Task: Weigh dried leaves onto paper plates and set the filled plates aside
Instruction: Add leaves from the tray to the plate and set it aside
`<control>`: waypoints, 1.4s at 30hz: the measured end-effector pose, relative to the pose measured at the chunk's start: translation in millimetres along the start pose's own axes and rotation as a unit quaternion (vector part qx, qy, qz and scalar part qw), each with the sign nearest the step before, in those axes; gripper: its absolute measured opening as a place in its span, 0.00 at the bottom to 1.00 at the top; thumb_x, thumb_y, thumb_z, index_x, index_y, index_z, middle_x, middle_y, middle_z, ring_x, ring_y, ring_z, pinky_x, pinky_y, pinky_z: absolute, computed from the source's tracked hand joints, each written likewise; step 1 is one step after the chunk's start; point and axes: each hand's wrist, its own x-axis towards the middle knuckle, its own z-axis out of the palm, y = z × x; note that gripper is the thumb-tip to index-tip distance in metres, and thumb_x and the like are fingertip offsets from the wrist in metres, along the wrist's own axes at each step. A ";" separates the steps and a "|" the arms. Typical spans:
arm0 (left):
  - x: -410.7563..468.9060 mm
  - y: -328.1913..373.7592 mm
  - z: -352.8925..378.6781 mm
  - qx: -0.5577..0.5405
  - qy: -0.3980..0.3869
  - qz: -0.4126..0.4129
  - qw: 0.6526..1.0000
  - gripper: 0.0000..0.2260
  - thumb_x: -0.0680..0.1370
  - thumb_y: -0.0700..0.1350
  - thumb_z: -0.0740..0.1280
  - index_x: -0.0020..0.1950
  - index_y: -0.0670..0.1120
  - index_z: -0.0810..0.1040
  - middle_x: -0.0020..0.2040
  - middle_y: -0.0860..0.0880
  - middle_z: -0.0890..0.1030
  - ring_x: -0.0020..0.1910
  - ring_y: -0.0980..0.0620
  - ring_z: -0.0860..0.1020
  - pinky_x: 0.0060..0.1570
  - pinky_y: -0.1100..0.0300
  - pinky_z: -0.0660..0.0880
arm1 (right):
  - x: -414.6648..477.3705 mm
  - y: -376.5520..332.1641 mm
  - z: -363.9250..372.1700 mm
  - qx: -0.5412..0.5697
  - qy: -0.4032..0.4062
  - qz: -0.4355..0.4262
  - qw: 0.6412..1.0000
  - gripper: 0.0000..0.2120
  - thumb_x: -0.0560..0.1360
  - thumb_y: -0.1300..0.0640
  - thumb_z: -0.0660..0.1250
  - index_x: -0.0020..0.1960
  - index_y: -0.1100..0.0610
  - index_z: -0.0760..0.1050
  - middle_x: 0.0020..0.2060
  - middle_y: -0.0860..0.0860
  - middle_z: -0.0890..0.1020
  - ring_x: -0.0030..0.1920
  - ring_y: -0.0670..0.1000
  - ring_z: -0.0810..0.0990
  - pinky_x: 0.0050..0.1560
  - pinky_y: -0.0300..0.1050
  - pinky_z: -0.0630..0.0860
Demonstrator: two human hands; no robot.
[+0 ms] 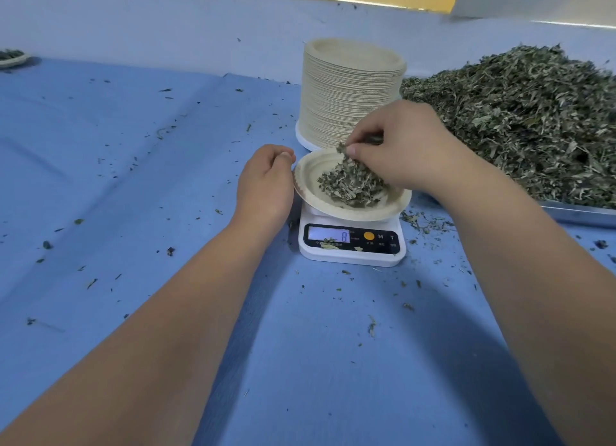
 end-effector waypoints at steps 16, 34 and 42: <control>-1.3 2.3 1.9 0.014 -0.003 0.002 1.000 0.15 0.73 0.53 0.58 0.49 0.52 0.82 0.53 0.55 0.83 0.58 0.48 0.80 0.63 0.42 0.77 | -3.2 1.4 -1.6 0.239 0.160 0.030 0.957 0.07 0.76 0.58 0.73 0.44 0.45 0.83 0.35 0.46 0.85 0.42 0.46 0.85 0.53 0.53 0.82; -5.6 5.4 1.7 0.024 -0.003 0.000 1.000 0.14 0.74 0.53 0.58 0.47 0.54 0.82 0.49 0.59 0.83 0.56 0.53 0.80 0.62 0.44 0.78 | -11.5 20.1 -5.9 0.473 0.231 0.079 0.847 0.04 0.77 0.66 0.71 0.50 0.60 0.82 0.37 0.54 0.84 0.39 0.49 0.84 0.45 0.41 0.81; -6.8 6.9 0.4 0.028 0.036 0.004 0.999 0.12 0.76 0.51 0.57 0.48 0.53 0.80 0.49 0.56 0.84 0.54 0.52 0.81 0.58 0.46 0.78 | -12.6 54.4 -29.3 0.502 0.321 0.112 0.795 0.04 0.77 0.66 0.70 0.48 0.59 0.82 0.37 0.51 0.84 0.40 0.49 0.84 0.46 0.42 0.81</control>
